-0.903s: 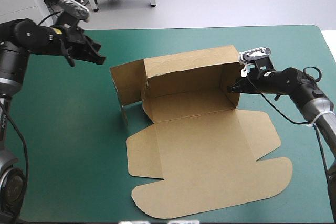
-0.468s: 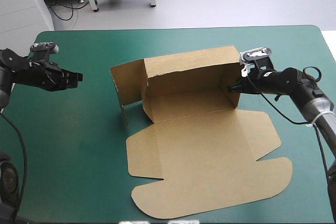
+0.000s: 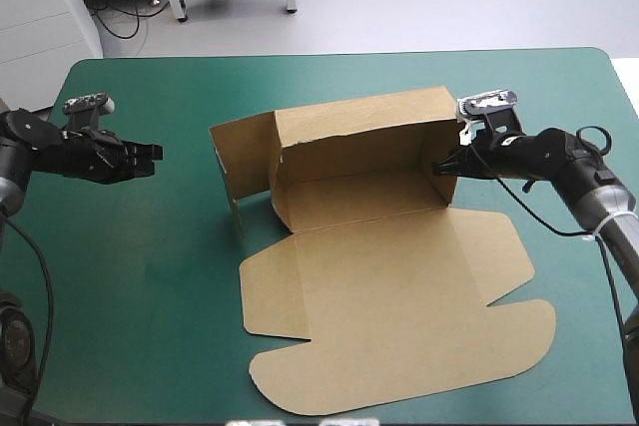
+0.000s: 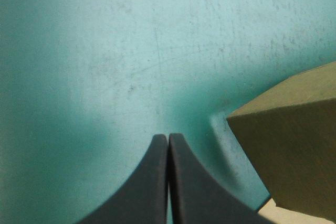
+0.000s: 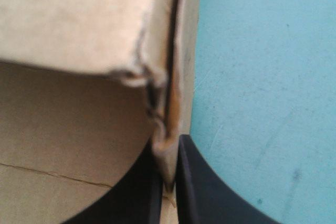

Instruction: Fold the box

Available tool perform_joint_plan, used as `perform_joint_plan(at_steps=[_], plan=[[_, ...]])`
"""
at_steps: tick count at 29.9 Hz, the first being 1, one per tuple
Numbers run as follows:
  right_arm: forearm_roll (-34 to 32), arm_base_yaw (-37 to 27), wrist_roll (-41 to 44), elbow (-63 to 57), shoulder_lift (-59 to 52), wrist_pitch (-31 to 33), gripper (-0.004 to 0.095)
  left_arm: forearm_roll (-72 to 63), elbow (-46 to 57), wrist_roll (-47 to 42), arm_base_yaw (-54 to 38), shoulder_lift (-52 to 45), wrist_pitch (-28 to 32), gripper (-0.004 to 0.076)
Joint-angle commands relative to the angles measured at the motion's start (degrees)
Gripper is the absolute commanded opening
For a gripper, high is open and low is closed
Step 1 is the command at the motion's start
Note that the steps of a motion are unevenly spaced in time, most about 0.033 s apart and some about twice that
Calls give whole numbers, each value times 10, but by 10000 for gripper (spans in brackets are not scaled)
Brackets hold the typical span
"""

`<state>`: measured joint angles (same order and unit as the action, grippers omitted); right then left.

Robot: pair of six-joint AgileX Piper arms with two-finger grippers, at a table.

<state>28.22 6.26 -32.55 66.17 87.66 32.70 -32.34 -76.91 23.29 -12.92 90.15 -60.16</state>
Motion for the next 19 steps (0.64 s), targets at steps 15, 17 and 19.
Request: perform_joint_plan(at_steps=[15, 17, 19], plan=[[-84, 1, 269, 252, -21, 240, -15, 22, -13, -8, -1, -25, 18, -32], [-84, 1, 288, 265, -21, 276, -15, 22, -13, -8, -1, -25, 19, -32], [-84, 1, 293, 266, -21, 311, -12, 22, -13, -8, -1, -25, 19, -32]])
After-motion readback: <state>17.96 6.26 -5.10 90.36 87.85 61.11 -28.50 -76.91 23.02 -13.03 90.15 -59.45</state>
